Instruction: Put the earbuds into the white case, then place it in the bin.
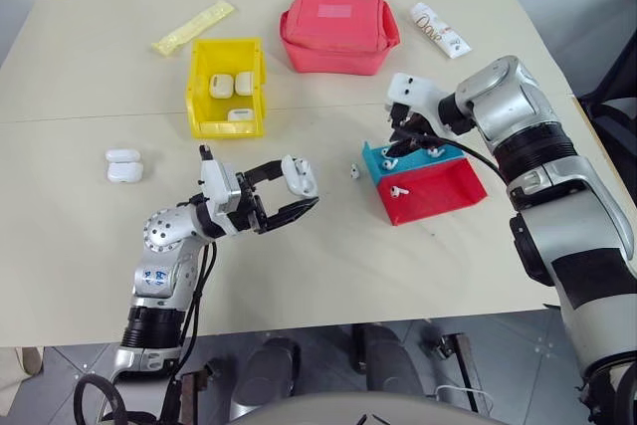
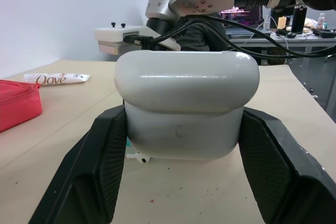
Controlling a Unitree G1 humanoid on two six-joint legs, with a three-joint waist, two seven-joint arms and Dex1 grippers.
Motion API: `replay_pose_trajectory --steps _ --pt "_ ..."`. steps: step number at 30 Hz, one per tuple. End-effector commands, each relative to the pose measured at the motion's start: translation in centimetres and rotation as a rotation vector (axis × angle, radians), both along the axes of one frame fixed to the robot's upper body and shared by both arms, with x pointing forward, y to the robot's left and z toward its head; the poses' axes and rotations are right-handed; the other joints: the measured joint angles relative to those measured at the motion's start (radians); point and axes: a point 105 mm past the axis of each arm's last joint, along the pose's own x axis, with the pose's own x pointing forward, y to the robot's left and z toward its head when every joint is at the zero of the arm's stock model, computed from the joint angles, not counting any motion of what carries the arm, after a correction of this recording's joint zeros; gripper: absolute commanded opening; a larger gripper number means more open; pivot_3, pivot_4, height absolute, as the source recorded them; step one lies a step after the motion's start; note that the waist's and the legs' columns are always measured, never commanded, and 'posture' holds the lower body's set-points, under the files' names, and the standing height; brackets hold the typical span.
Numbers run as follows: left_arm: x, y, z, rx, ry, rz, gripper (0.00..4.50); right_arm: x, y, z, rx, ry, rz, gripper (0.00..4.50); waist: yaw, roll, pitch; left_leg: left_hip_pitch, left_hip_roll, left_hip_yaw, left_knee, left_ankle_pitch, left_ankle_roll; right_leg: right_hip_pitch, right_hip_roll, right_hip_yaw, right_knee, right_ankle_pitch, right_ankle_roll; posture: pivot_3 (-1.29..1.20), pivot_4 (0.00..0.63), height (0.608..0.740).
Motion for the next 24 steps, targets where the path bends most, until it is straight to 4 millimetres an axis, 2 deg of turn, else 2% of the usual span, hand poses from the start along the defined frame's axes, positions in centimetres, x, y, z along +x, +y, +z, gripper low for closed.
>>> replay_pose_trajectory --steps 1,24 --pt "-0.5 0.2 1.1 -0.008 -0.042 0.000 2.79 0.2 0.5 1.2 0.006 -0.039 0.025 1.74 0.000 0.000 0.000 0.000 0.000 0.000 0.000 0.000 0.000 0.000 0.000 0.000 0.000 0.000 0.000 0.00 0.150 0.740" --pt "-1.1 0.7 1.2 -0.001 -0.040 0.035 2.79 0.3 0.7 -0.2 -0.015 -0.025 0.033 1.74 -0.001 0.000 0.000 0.000 0.000 0.000 0.000 0.000 0.000 0.000 0.000 0.000 0.001 0.000 -0.001 0.00 0.150 0.740"
